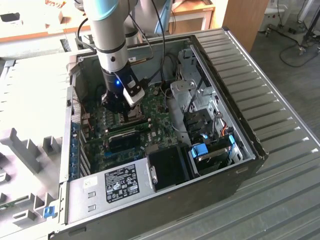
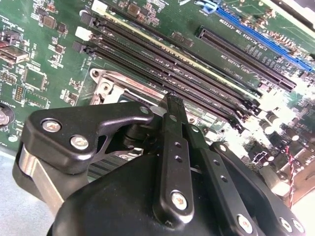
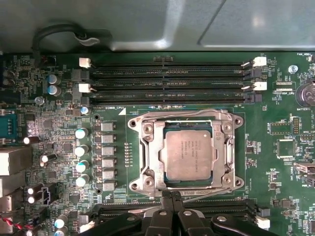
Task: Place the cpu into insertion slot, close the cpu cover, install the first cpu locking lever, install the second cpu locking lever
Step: 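Install the second cpu locking lever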
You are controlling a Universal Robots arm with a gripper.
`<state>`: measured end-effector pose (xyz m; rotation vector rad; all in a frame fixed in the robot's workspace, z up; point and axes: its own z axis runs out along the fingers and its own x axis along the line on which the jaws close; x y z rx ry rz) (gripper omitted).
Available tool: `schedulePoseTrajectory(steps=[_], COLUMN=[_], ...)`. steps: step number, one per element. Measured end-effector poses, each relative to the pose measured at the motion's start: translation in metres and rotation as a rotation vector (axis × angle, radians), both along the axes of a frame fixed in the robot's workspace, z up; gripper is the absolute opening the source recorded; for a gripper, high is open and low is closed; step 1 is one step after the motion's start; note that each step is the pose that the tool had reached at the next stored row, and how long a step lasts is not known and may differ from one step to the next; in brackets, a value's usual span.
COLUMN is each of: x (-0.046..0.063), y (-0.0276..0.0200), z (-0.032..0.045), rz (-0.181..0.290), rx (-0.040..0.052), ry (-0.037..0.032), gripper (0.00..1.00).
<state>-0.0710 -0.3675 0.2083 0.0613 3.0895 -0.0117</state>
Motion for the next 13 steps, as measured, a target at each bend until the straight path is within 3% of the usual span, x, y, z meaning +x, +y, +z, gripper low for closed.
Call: schedulePoseTrajectory(steps=[13], x=[-0.0100], y=[0.0000], z=[-0.0027], rz=[0.000], rx=[0.0031], ry=[0.0001], gripper=[0.11])
